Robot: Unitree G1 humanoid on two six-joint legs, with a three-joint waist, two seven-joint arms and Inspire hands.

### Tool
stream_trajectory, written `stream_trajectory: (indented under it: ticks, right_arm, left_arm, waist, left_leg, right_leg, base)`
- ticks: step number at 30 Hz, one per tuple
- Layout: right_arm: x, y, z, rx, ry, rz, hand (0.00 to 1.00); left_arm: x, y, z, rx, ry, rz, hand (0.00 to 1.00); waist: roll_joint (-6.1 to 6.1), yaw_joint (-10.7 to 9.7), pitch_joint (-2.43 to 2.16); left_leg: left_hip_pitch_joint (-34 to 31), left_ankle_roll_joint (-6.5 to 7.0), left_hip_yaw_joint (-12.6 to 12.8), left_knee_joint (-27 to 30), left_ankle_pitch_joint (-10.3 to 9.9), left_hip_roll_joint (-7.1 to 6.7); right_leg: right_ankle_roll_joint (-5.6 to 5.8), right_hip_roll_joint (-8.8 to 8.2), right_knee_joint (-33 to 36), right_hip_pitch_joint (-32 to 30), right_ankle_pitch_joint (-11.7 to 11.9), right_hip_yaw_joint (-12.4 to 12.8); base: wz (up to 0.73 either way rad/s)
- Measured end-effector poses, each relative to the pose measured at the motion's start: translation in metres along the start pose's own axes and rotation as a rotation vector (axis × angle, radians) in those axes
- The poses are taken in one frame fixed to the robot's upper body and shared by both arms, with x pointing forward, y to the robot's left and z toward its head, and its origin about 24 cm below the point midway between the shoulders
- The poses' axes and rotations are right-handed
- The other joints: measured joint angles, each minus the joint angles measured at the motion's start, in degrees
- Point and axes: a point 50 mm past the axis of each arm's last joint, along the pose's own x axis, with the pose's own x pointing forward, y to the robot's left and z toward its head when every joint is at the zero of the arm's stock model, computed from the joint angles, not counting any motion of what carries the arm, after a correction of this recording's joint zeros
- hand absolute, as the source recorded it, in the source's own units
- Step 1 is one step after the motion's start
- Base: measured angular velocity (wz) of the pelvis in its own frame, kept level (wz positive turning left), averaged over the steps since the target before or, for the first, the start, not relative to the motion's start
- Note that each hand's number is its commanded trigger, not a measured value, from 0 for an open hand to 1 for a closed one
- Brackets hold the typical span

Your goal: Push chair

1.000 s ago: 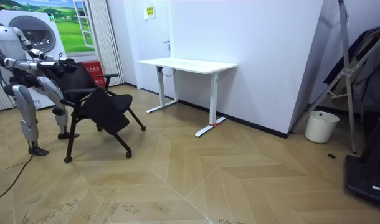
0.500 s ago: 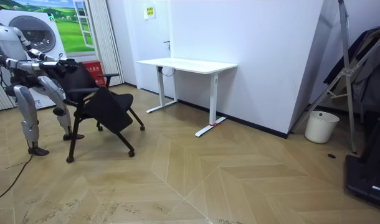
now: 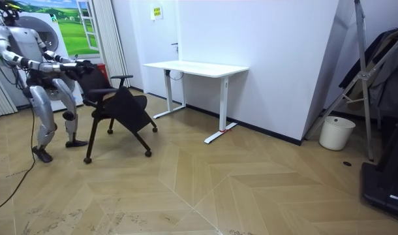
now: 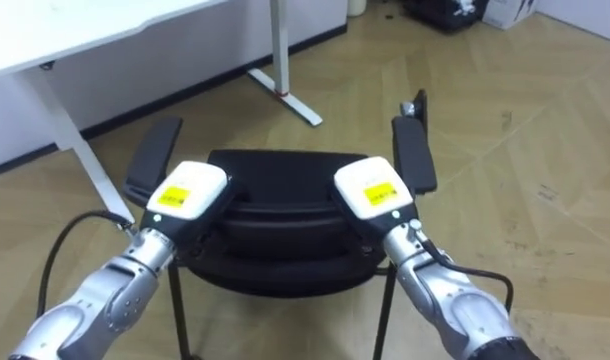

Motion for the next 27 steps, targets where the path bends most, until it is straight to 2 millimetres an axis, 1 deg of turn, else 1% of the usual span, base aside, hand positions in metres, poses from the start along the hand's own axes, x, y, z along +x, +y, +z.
stream_trajectory:
  ticks: [1, 2, 3, 4, 5, 6, 7, 8, 9, 10, 11, 12, 13, 14, 15, 16, 17, 18, 19, 20, 21, 22, 23, 24, 25, 26, 27]
  right_arm:
    - [0.001, 0.001, 0.004, 0.003, -0.001, -0.002, 1.0]
    - [0.002, 0.001, 0.005, 0.002, -0.002, -0.004, 1.0]
    - [0.002, 0.001, 0.007, 0.005, -0.006, -0.006, 1.0]
    - [0.001, 0.002, 0.009, 0.007, -0.011, -0.007, 1.0]
    - [0.001, 0.002, 0.009, 0.011, -0.012, -0.006, 1.0]
    - [0.002, 0.004, 0.011, 0.018, -0.012, -0.001, 1.0]
    - [0.001, 0.006, 0.013, 0.021, -0.017, 0.005, 1.0]
    - [0.0, 0.007, 0.014, 0.022, -0.029, 0.01, 1.0]
    - [0.0, 0.007, 0.014, 0.021, -0.03, 0.008, 1.0]
    - [0.0, 0.007, 0.012, 0.018, -0.029, 0.012, 1.0]
    - [-0.002, 0.008, 0.011, 0.019, -0.03, 0.014, 1.0]
    - [-0.002, 0.005, 0.013, 0.007, -0.045, -0.005, 1.0]
    - [0.0, 0.003, 0.016, 0.002, -0.056, -0.008, 1.0]
    - [0.001, 0.001, 0.016, 0.001, -0.059, -0.01, 1.0]
    - [0.001, 0.001, 0.016, 0.002, -0.059, -0.004, 1.0]
    - [0.001, 0.001, 0.016, 0.004, -0.062, 0.005, 1.0]
    - [0.001, 0.0, 0.017, 0.005, -0.063, 0.008, 1.0]
    - [0.002, -0.002, 0.016, 0.006, -0.064, 0.009, 1.0]
    - [0.003, -0.004, 0.017, 0.008, -0.065, 0.011, 1.0]
    - [0.004, -0.005, 0.017, 0.008, -0.065, 0.015, 1.0]
    - [0.004, -0.005, 0.017, 0.011, -0.065, 0.022, 1.0]
    - [0.005, -0.004, 0.019, 0.018, -0.063, 0.033, 1.0]
    - [0.005, -0.003, 0.019, 0.021, -0.071, 0.045, 1.0]
    - [0.004, -0.002, 0.02, 0.023, -0.075, 0.05, 1.0]
    - [0.003, 0.0, 0.019, 0.028, -0.079, 0.056, 1.0]
    - [0.003, 0.001, 0.019, 0.031, -0.079, 0.06, 1.0]
    - [0.003, 0.004, 0.019, 0.036, -0.078, 0.071, 1.0]
  left_arm:
    - [-0.001, 0.001, -0.002, 0.008, -0.003, 0.001, 1.0]
    - [-0.001, 0.002, -0.003, 0.012, -0.005, 0.002, 1.0]
    - [-0.002, 0.003, -0.006, 0.02, -0.005, 0.001, 1.0]
    - [-0.003, 0.003, -0.007, 0.02, -0.005, 0.0, 1.0]
    - [-0.003, 0.003, -0.007, 0.021, -0.005, -0.003, 1.0]
    - [-0.004, 0.002, -0.008, 0.017, 0.0, -0.008, 1.0]
    - [-0.006, 0.0, -0.01, 0.016, 0.003, -0.014, 1.0]
    - [-0.009, -0.002, -0.011, 0.016, 0.003, -0.017, 1.0]
    - [-0.01, -0.003, -0.011, 0.012, 0.003, -0.014, 1.0]
    - [-0.01, -0.004, -0.01, 0.009, 0.005, -0.009, 1.0]
    - [-0.01, -0.006, -0.008, 0.008, 0.008, -0.01, 1.0]
    - [-0.012, -0.006, -0.01, 0.004, 0.015, -0.002, 1.0]
    - [-0.015, -0.005, -0.013, -0.001, 0.02, 0.001, 1.0]
    - [-0.016, -0.003, -0.014, 0.002, 0.02, 0.006, 1.0]
    - [-0.016, -0.003, -0.014, 0.001, 0.02, 0.005, 1.0]
    - [-0.017, -0.004, -0.014, 0.0, 0.022, 0.004, 1.0]
    - [-0.018, -0.004, -0.013, -0.003, 0.023, 0.007, 1.0]
    - [-0.018, -0.002, -0.013, -0.001, 0.022, 0.015, 1.0]
    - [-0.018, -0.001, -0.014, 0.003, 0.022, 0.019, 1.0]
    - [-0.018, -0.001, -0.013, 0.003, 0.022, 0.02, 1.0]
    - [-0.018, 0.0, -0.014, 0.004, 0.022, 0.023, 1.0]
    - [-0.018, 0.0, -0.014, 0.008, 0.024, 0.016, 1.0]
    - [-0.02, -0.003, -0.015, 0.005, 0.029, 0.007, 1.0]
    - [-0.021, -0.004, -0.015, 0.002, 0.032, 0.003, 1.0]
    - [-0.022, -0.006, -0.015, -0.007, 0.036, -0.001, 1.0]
    - [-0.023, -0.008, -0.015, -0.009, 0.038, -0.005, 1.0]
    - [-0.023, -0.011, -0.015, -0.014, 0.044, -0.017, 1.0]
  waist:
    - [-0.07, 0.3, -0.25]
    - [0.11, 0.4, -0.18]
    - [0.46, 0.4, -0.21]
    - [0.5, 0.2, -0.2]
    - [0.52, 0.2, -0.16]
    - [0.33, -0.1, -0.17]
    - [0.53, -0.2, -0.1]
    - [0.46, -0.5, -0.28]
    - [0.51, -0.8, -0.48]
    - [0.59, -1.6, -0.7]
    - [1.13, -2.0, -1.18]
    - [2.27, -2.0, -1.39]
    - [2.58, -1.9, -1.48]
    - [1.81, -1.9, -1.48]
    - [1.64, -2.0, -1.53]
    - [1.41, -2.2, -1.63]
    - [1.48, -2.4, -1.63]
    - [1.83, -2.5, -1.46]
    - [2.36, -2.5, -1.55]
    - [2.61, -2.5, -1.62]
    - [2.42, -2.8, -1.52]
    - [2.09, -2.8, -1.22]
    - [1.81, -2.4, -1.02]
    - [1.92, -2.1, -0.96]
    - [2.19, -1.5, -0.7]
    - [2.27, -1.4, -0.69]
    - [1.95, -1.2, -0.65]
  left_leg:
    - [0.5, 0.26, 0.0, -1.0, 0.0, 0.17]
    - [0.9, 0.39, -0.1, -1.2, -0.1, 0.33]
    - [1.4, 0.62, -0.7, -1.6, -0.3, 0.38]
    - [2.2, 0.76, -1.1, -2.1, -0.5, 0.19]
    - [2.8, 0.73, -1.3, -2.4, -0.6, 0.01]
    - [4.2, 0.33, -1.7, -2.7, -1.1, -0.08]
    - [5.2, 0.15, -2.5, -2.6, -2.1, -0.15]
    - [6.1, 0.25, -3.8, -2.4, -3.3, -0.45]
    - [6.3, 0.01, -4.8, -2.3, -3.6, -0.53]
    - [7.1, -0.66, -6.4, -2.3, -4.1, -0.49]
    - [7.3, -0.94, -7.1, -2.5, -4.3, 0.0]
    - [8.1, -1.51, -7.4, -3.0, -4.6, 0.63]
    - [8.8, -1.75, -7.3, -3.8, -4.8, 0.9]
    - [10.0, -1.95, -7.4, -4.8, -5.0, 0.41]
    - [10.6, -2.11, -7.6, -5.0, -5.4, 0.37]
    - [11.8, -2.38, -8.4, -5.0, -6.3, 0.48]
    - [12.3, -2.62, -8.7, -5.0, -6.9, 0.76]
    - [13.2, -3.31, -8.8, -4.9, -7.8, 2.0]
    - [14.0, -4.12, -8.7, -4.8, -8.5, 3.2]
    - [14.4, -4.53, -8.5, -4.5, -8.7, 3.58]
    - [14.5, -5.13, -6.7, -1.6, -8.9, 4.65]
    - [13.2, -5.43, -3.8, 5.0, -8.8, 5.81]
    - [11.6, -6.94, -2.5, 11.9, -7.8, 7.03]
    - [10.7, -7.83, -2.4, 15.3, -7.1, 7.68]
    - [9.1, -8.22, -2.4, 21.0, -5.0, 8.84]
    - [8.6, -8.17, -2.5, 23.3, -3.5, 9.32]
    - [7.9, -7.86, -2.4, 26.3, 0.2, 9.54]
  right_leg:
    - [0.22, 1.47, -0.2, -3.1, -3.0, 1.3]
    - [0.08, 2.3, -1.0, -4.5, -4.2, 1.5]
    - [0.05, 3.9, -4.3, -7.1, -5.1, 1.9]
    - [-0.11, 4.89, -8.9, -9.2, -5.1, 1.7]
    - [-0.37, 5.27, -11.6, -10.2, -4.8, 1.4]
    - [-0.78, 6.57, -18.2, -11.4, -3.7, 1.3]
    - [-1.08, 7.89, -24.7, -11.9, -1.5, 1.7]
    - [-1.09, 8.53, -30.0, -12.1, 0.4, 2.1]
    - [-1.22, 8.97, -31.7, -11.9, 0.3, 2.1]
    - [-3.45, 10.23, -35.7, -11.2, 1.1, 2.3]
    - [-3.99, 10.81, -37.1, -10.2, 1.5, 2.1]
    - [-5.2, 12.0, -38.4, -8.8, 2.5, 2.1]
    - [-5.57, 12.42, -38.4, -8.4, 3.9, 2.0]
    - [-5.0, 12.08, -37.8, -8.3, 7.1, 2.2]
    - [-5.01, 12.04, -37.4, -8.0, 8.4, 2.4]
    - [-4.8, 12.04, -35.9, -7.5, 9.9, 2.6]
    - [-4.73, 12.15, -35.0, -7.5, 10.5, 2.6]
    - [-4.85, 12.86, -33.5, -7.1, 8.6, 1.8]
    - [-5.34, 13.88, -32.4, -6.6, 6.7, 1.4]
    - [-5.66, 14.21, -31.9, -6.2, 5.8, 0.9]
    - [-6.14, 14.39, -30.7, -5.4, 3.8, 0.3]
    - [-6.14, 14.37, -29.4, -4.6, 2.3, -0.2]
    - [-6.38, 14.45, -27.9, -3.6, 0.5, -0.1]
    - [-6.55, 14.67, -27.4, -3.0, -0.2, -0.1]
    - [-6.86, 15.34, -26.8, -1.6, -1.6, 0.5]
    - [-7.02, 15.58, -26.8, -0.7, -2.2, 0.5]
    - [-7.17, 15.62, -27.0, 1.1, -3.2, 0.9]
  base:
    - [-0.11]
    - [0.0]
    - [0.32]
    - [0.39]
    - [0.33]
    - [0.27]
    - [0.43]
    - [0.51]
    - [0.68]
    - [0.57]
    - [0.48]
    - [0.19]
    - [0.16]
    - [0.19]
    - [0.32]
    - [0.29]
    - [0.3]
    - [0.24]
    - [0.24]
    - [0.34]
    - [0.35]
    - [0.23]
    - [0.0]
    - [-0.17]
    - [-0.16]
    - [-0.16]
    - [-0.09]
